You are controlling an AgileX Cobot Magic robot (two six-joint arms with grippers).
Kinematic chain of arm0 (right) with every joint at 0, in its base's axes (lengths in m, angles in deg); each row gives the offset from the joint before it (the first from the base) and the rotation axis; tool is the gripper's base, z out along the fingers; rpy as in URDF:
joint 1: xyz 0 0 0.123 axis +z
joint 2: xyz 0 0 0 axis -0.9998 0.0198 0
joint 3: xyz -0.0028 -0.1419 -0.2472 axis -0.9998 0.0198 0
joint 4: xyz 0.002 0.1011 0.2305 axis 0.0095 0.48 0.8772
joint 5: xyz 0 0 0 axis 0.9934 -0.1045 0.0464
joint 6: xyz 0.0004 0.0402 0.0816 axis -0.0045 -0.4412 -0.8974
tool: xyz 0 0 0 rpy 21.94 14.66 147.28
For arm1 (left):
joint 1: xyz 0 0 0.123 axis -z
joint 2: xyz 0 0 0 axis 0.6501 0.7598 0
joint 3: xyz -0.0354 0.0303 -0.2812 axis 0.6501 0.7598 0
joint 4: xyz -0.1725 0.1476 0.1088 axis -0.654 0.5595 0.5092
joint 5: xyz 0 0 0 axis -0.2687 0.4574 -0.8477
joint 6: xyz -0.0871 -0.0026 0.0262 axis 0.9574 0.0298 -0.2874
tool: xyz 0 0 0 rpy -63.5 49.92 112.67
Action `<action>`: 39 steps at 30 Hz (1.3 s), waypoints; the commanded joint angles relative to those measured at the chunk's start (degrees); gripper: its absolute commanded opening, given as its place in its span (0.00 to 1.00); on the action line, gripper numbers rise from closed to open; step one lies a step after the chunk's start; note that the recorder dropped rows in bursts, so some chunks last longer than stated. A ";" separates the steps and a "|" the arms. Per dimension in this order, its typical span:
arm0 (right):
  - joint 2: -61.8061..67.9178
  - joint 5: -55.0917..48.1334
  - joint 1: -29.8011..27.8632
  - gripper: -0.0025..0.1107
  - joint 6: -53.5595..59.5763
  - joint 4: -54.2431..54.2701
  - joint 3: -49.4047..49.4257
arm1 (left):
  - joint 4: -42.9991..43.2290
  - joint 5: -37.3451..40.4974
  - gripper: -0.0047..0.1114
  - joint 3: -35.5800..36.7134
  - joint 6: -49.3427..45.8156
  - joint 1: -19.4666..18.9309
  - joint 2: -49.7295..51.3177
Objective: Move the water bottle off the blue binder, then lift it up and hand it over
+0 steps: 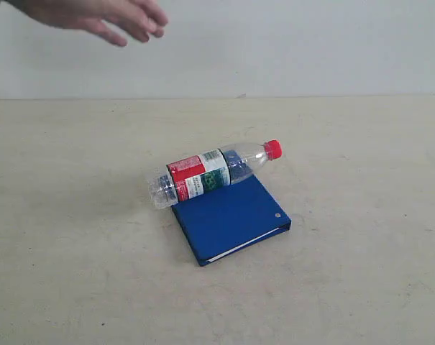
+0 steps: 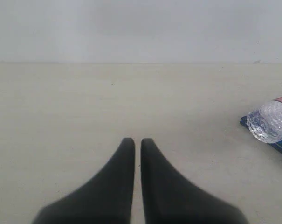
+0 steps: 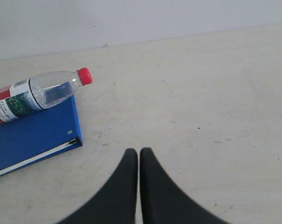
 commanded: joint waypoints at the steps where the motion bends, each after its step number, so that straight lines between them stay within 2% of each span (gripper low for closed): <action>1: -0.29 0.41 0.06 0.02 1.09 -0.78 -0.10 | -0.02 -0.73 0.08 0.23 0.52 0.05 -0.11; 7: -0.29 1.12 0.06 0.02 1.11 -0.69 -0.10 | -0.02 -0.73 0.08 0.23 0.52 0.05 -0.11; 9: -0.29 4.83 0.06 0.02 2.33 -1.69 -0.10 | -0.02 -0.73 0.08 0.23 0.52 0.05 -0.11; 13: -0.29 12.18 0.06 0.02 -9.84 13.40 -0.10 | -0.02 -0.73 0.08 0.23 0.52 0.05 -0.11; 15: -0.29 15.05 0.06 0.02 -11.15 17.80 -0.10 | -0.02 -0.73 0.08 0.23 0.52 0.05 -0.11; 18: -0.29 21.33 0.06 0.02 -11.15 18.21 -0.10 | -0.02 -0.73 0.08 0.23 0.52 0.05 -0.11; 22: -0.29 35.35 0.18 0.02 -11.65 18.21 -0.10 | -0.02 -0.73 0.08 0.23 0.52 0.05 -0.11; 24: -0.29 34.63 1.01 0.02 -13.16 16.28 -1.83 | -0.02 -0.73 0.08 0.23 0.52 0.05 -0.11; 28: 12.37 19.33 6.63 0.02 -15.61 0.00 -10.16 | -0.02 -0.73 0.08 0.23 0.52 0.05 -0.11; 30: 21.66 15.78 10.68 0.02 -12.79 -4.02 -12.72 | -0.02 -0.73 0.08 0.23 0.52 0.05 -0.11; 32: 31.60 16.59 15.52 0.02 -9.55 -4.40 -14.61 | -0.02 -0.73 0.08 0.23 0.52 0.05 -0.11; 34: 42.88 19.32 21.68 0.02 -3.67 -5.35 -17.51 | -0.02 -0.73 0.08 0.23 0.52 0.05 -0.11; 36: 52.29 19.47 27.39 0.04 7.19 -8.84 -21.25 | -0.02 -0.73 0.08 0.23 0.52 0.05 -0.11; 38: 61.32 16.83 31.23 0.10 16.94 -10.49 -26.27 | -0.02 -0.73 0.08 0.23 0.52 0.05 -0.11; 39: 65.26 16.21 31.93 0.13 18.28 -10.37 -28.79 | -0.02 -0.73 0.08 0.23 0.52 0.05 -0.11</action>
